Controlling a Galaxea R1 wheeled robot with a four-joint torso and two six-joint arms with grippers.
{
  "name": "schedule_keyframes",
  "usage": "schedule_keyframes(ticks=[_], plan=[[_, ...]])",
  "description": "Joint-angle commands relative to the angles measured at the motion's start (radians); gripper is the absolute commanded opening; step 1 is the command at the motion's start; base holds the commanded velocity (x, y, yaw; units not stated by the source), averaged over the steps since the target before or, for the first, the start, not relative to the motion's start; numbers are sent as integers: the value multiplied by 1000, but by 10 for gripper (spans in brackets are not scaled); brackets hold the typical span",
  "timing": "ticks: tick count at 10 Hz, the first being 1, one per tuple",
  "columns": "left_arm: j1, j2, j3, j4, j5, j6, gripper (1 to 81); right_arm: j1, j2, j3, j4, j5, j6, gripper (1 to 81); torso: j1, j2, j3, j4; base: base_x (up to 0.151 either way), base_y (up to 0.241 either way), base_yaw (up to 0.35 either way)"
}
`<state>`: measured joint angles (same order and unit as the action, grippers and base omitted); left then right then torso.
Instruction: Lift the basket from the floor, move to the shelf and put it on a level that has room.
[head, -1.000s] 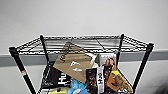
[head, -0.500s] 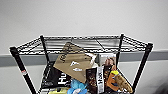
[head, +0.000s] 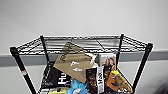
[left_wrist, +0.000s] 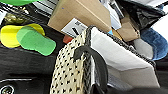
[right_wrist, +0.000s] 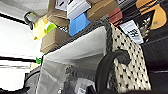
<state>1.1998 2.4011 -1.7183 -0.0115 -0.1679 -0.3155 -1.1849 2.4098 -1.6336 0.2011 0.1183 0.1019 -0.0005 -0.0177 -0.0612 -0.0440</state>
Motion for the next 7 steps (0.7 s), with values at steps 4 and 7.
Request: schedule_keyframes(ticks=[4, 7], plan=[[-98, -215, 325, 93, -113, 0, 10, 116, -180, 278, -23, 17, -1, 10, 1, 0, 0, 0, 0, 0, 0], [-101, -285, 448, 117, -145, -2, 10, 141, -269, 411, -22, 18, 1, 10, 1, 0, 0, 0, 0, 0, 0]])
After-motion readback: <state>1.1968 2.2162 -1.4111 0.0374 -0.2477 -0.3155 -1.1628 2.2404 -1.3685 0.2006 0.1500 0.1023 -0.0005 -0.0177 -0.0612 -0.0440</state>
